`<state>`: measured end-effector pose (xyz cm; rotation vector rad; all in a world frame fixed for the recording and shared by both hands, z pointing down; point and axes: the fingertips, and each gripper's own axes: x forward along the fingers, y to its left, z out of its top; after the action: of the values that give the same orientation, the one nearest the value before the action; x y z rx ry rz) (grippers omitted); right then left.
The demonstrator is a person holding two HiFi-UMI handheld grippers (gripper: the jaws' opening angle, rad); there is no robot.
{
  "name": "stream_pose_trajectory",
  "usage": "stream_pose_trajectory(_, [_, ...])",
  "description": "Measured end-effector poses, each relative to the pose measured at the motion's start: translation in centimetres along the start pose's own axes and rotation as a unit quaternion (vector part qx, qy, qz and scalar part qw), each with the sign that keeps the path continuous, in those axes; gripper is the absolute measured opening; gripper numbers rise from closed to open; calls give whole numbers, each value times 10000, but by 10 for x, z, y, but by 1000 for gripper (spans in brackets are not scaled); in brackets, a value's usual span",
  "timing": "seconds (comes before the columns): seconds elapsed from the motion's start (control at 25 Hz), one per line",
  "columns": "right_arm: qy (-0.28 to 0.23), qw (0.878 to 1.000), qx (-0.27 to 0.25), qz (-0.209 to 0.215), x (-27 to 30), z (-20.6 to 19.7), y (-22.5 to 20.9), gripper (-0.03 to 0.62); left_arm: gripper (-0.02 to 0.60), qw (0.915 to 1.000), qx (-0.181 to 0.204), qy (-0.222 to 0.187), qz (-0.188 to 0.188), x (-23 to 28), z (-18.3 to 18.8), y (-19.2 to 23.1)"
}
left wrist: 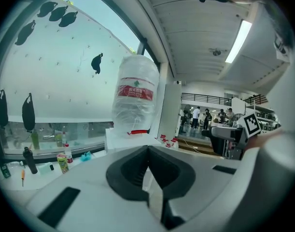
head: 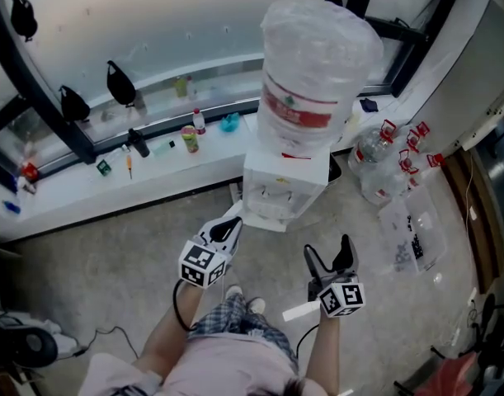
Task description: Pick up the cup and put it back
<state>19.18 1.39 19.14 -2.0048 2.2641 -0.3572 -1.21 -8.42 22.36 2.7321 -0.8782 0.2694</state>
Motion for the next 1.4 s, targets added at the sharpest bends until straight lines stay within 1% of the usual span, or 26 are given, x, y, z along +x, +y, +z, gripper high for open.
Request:
stream_pose_trajectory(0.2, [13,10000,44,-14,4,-5,4,511,25,10000,19,29,-75,2,-2,3])
stream_pose_trajectory(0.36, [-10,10000,-11,-31,10,-12,3,511,25,9999,28,-27,-121,6,-4,7])
stream_pose_trajectory(0.56, [-32,9999,-109,127,26,-18,11,511,25,9997,104,-117,-176,16,-6,13])
stream_pose_trajectory(0.76, [33,9996,-96,252,39,-22,2,511,25,9998,117,-163,-44,26,-4,16])
stream_pose_trajectory(0.88, [101,9992,-155,367,50,-26,-2,511,25,9999,100,-66,100,31,-9,19])
stream_pose_trajectory(1.0, [203,9984,-163,494,60,-32,-8,509,25,9993,64,103,347,37,-19,24])
stream_pose_trajectory(1.12, [346,9973,-109,645,65,-46,-19,510,25,9984,61,118,542,46,-31,24])
stream_pose_trajectory(1.24, [422,9960,-142,773,69,-70,-32,509,25,9981,137,13,593,60,-47,21])
stream_pose_trajectory(1.4, [353,9959,-77,832,77,-118,-52,509,25,9979,232,-79,592,81,-88,27])
